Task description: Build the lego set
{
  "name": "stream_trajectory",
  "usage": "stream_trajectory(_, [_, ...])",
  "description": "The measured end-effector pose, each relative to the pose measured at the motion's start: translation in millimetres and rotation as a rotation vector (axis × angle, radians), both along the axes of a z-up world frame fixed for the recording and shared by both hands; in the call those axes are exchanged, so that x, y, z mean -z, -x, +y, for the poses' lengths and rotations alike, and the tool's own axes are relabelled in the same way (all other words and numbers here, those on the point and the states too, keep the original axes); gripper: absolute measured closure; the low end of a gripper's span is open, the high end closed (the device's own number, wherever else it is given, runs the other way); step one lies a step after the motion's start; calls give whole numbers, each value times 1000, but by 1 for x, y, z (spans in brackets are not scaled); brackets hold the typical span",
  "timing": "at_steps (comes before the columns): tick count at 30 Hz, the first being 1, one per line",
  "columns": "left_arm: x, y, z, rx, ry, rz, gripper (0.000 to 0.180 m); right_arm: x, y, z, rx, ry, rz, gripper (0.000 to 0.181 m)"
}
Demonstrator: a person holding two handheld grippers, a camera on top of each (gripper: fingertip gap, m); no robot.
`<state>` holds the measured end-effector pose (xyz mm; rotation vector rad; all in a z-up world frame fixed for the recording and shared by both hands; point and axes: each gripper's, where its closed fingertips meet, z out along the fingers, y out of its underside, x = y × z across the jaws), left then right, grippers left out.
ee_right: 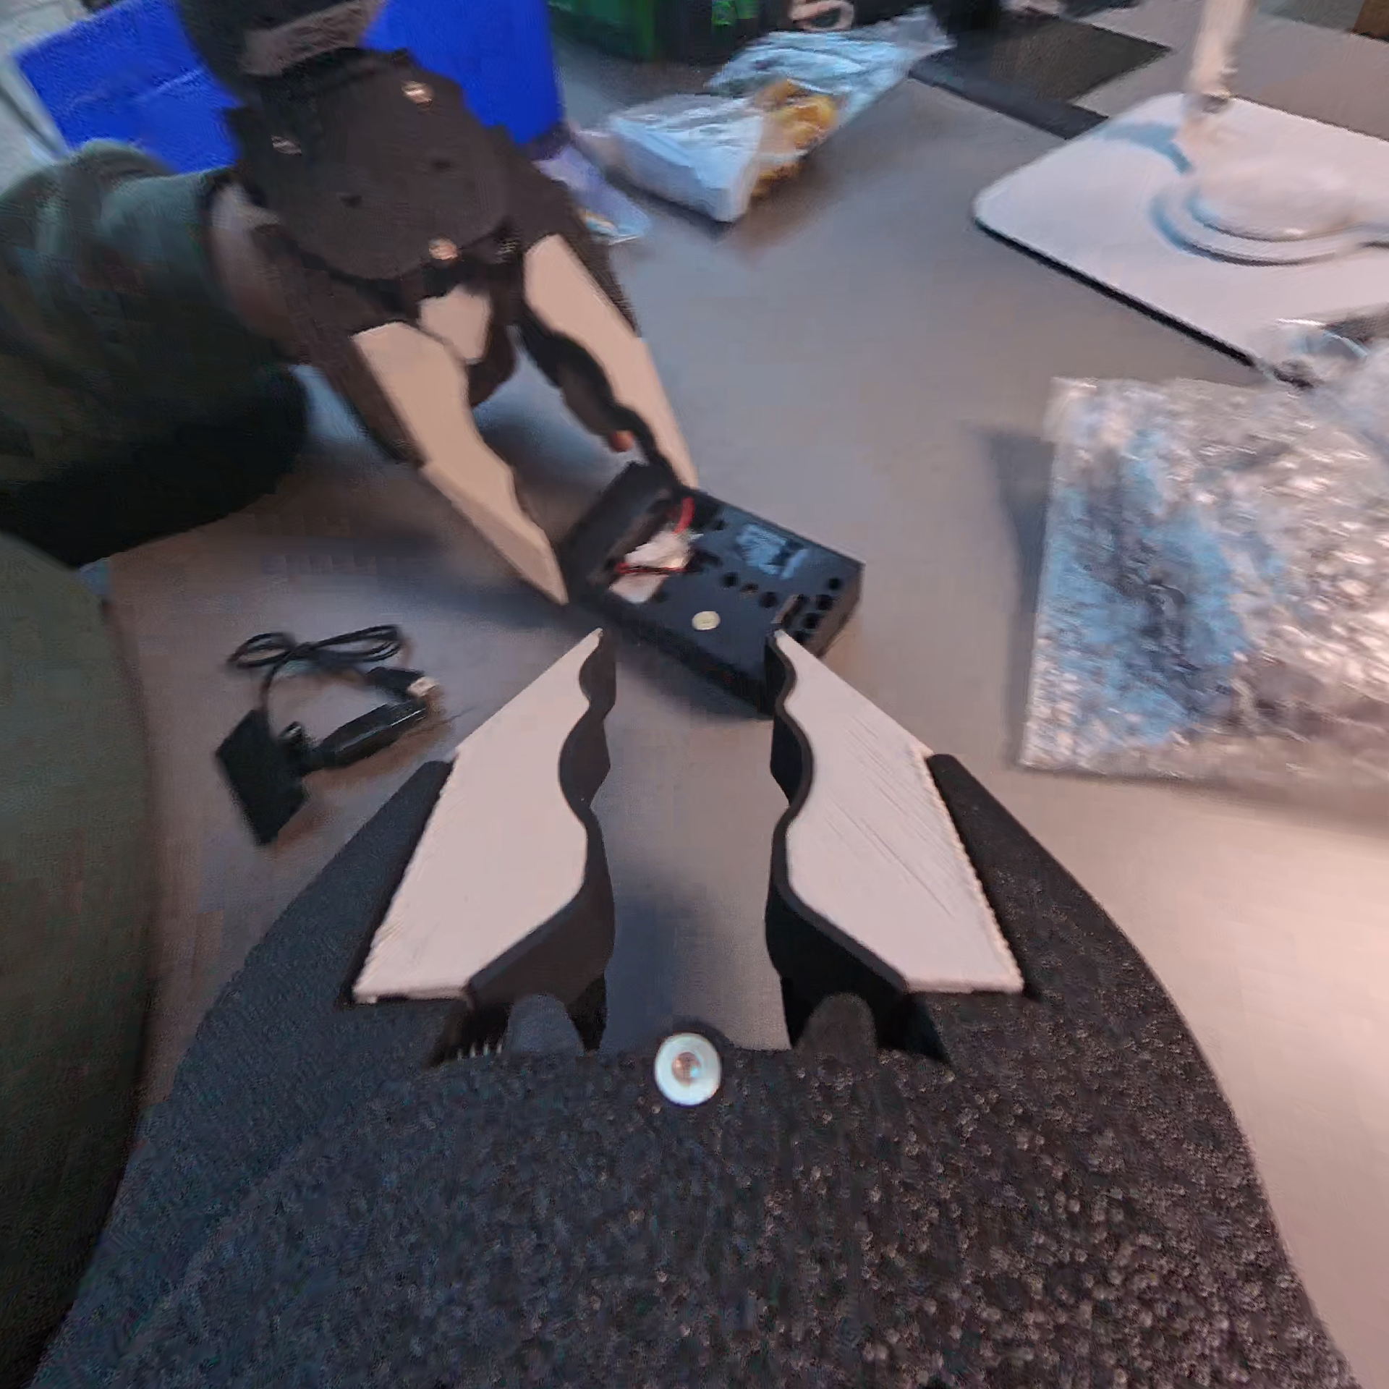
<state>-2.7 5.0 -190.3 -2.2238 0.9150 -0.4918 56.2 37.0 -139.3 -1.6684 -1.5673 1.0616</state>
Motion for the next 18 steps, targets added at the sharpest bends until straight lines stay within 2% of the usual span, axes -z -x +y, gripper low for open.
stream_trajectory(4, [-5,9,-2,10,-24,-23,116,12,-13,-73,-299,-76,-83,137])
stream_trajectory(8, [-33,21,-1,-19,-107,-76,115,39,-28,-131,-528,-187,-193,136])
stream_trajectory(12, [-49,31,-9,-49,-165,-82,118,56,-27,-159,-611,-234,-279,141])
stream_trajectory(15, [-43,34,-20,-50,-186,-41,119,58,-23,-163,-618,-276,-303,157])
stream_trajectory(18, [-37,35,-32,-43,-195,-8,120,59,-24,-169,-639,-275,-311,158])
